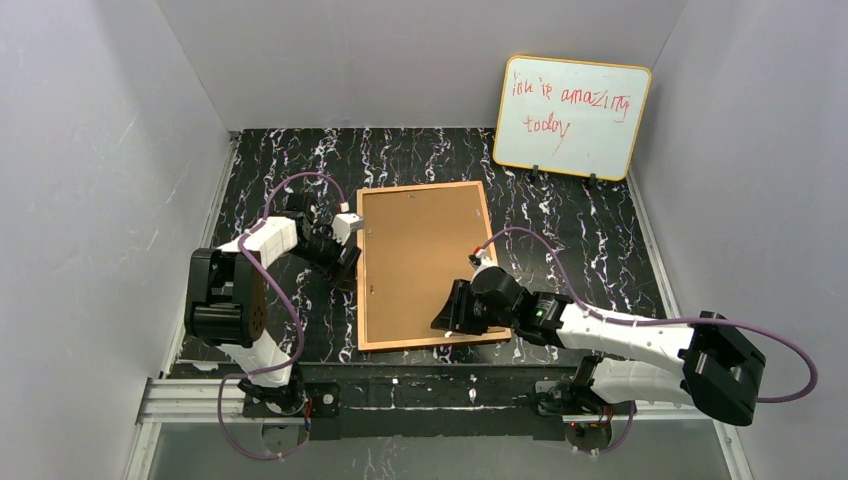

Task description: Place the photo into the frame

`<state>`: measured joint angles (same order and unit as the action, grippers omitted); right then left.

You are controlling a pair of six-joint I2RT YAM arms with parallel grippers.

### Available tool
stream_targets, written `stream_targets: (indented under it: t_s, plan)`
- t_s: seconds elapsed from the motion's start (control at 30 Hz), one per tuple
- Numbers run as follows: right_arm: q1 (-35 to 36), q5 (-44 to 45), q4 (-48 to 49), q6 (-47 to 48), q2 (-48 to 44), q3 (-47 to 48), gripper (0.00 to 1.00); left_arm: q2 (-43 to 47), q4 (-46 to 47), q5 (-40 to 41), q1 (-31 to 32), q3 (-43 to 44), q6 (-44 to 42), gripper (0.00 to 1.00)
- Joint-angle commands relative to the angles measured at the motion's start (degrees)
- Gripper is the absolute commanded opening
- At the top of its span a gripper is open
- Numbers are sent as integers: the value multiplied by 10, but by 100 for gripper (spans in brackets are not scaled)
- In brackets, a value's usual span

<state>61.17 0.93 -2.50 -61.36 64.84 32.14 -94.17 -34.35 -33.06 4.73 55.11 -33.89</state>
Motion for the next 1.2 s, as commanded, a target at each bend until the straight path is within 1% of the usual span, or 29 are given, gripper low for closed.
stream_targets:
  t_s: [0.0,0.43,0.7,1.17]
  plan:
    - [2,5,-13,-10,0,-30,48,19,-19,-15,3,9,-6,74]
    - [3,33,18,-2,59,-36,45,16,-29,-18,4,14,-10,74]
    - [2,66,10,-2,55,-39,42,13,-31,-21,4,13,-13,74]
    - [3,46,38,-9,63,-53,40,12,-34,-20,4,15,-16,74]
